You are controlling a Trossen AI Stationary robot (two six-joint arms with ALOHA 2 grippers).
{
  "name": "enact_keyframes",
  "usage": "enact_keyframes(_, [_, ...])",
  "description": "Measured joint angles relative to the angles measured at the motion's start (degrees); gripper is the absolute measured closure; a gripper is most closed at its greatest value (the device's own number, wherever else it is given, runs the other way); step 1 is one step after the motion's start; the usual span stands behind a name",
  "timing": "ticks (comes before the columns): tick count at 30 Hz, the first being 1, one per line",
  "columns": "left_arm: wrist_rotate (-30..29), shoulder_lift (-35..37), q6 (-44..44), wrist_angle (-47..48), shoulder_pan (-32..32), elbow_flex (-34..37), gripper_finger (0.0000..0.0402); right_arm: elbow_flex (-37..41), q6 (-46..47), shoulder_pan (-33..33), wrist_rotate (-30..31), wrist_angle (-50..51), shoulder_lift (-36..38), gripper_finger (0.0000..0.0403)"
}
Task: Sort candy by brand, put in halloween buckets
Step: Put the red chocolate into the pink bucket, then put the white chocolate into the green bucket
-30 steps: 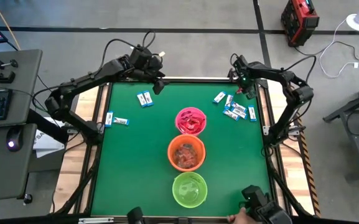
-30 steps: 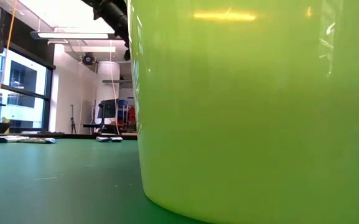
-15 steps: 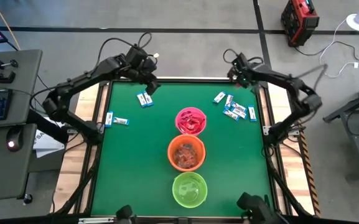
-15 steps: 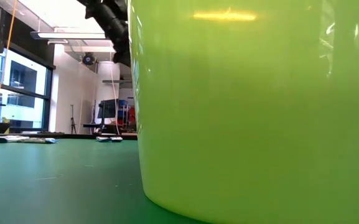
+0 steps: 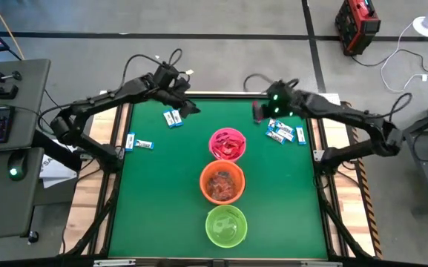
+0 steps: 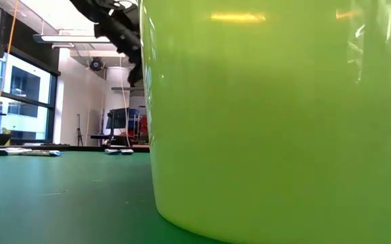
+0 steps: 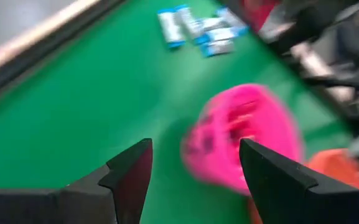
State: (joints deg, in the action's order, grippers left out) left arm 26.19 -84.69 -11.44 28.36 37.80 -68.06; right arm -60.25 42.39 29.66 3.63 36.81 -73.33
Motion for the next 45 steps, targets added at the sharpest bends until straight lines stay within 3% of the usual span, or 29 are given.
enact_keyframes(4, [1.3,1.6,-6.2,-6.2,-4.3,0.0,0.0172,0.0,-0.3,-10.1,-0.1,-5.8,-1.6,0.0393])
enact_keyframes(9, [-6.0,5.1,-14.3,-8.9,-8.7,-0.1,0.0172,0.0,-0.5,-18.6,-0.3,-13.1,-4.9,0.0393])
enact_keyframes(14, [-14.4,10.2,-20.5,-4.2,-11.9,-0.1,0.0172,0.0,-0.4,-22.3,2.3,-16.0,-10.3,0.0392])
enact_keyframes(20, [-23.3,15.3,-21.9,3.5,-15.0,-0.1,0.0172,0.0,0.4,-22.6,2.3,-19.3,-14.4,0.0372])
enact_keyframes(24, [-26.8,17.0,-20.0,8.7,-15.5,-0.1,0.0172,0.0,-0.4,-21.7,2.3,-18.7,-14.9,0.0315])
enact_keyframes(32, [-27.5,18.2,-12.0,21.2,-14.6,-0.1,0.0172,-2.1,-0.6,-18.4,0.7,-19.2,-13.9,0.0191])
enact_keyframes(39, [-25.1,12.1,0.7,34.5,-9.6,6.4,0.0172,-7.8,-6.4,-17.6,-0.4,-19.7,-13.5,0.0175])
enact_keyframes(45, [-26.9,2.0,8.9,37.2,-3.7,12.8,0.0172,-9.8,-5.1,-18.0,-0.4,-20.3,-13.5,0.0176])
